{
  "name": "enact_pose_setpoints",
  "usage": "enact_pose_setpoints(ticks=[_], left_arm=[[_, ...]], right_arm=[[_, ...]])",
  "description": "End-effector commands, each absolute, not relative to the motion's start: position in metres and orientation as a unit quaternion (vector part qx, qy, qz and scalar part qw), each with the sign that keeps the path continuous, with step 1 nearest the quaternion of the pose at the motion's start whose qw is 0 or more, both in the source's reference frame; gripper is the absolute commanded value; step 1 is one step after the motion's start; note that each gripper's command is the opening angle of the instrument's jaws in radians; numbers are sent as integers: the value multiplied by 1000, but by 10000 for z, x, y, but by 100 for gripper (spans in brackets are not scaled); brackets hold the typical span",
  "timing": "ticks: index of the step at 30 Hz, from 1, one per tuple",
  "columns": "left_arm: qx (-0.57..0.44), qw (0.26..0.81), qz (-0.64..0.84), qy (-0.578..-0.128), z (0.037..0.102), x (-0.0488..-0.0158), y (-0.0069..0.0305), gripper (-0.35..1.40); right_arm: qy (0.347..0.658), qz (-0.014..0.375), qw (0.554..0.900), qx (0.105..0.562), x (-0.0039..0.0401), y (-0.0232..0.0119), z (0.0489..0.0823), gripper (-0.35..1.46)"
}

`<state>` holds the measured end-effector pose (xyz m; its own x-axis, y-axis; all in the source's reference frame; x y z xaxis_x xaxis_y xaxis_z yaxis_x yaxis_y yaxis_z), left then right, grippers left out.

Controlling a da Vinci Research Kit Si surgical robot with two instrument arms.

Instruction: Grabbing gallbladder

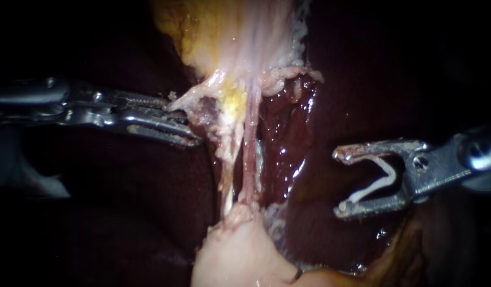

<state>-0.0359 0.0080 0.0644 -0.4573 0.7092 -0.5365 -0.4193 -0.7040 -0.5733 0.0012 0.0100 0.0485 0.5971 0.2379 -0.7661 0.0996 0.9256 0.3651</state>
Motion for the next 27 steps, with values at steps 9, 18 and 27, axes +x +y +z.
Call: enact_pose_setpoints(ticks=[9,18,27], left_arm=[[-405,318,840,-170,633,-346,82,77],[-426,314,835,-148,575,-331,90,91],[-446,326,823,-133,520,-351,88,79]], right_arm=[[447,39,874,189,11,100,485,46],[447,39,874,189,11,100,485,46],[447,39,874,189,11,100,485,46]])
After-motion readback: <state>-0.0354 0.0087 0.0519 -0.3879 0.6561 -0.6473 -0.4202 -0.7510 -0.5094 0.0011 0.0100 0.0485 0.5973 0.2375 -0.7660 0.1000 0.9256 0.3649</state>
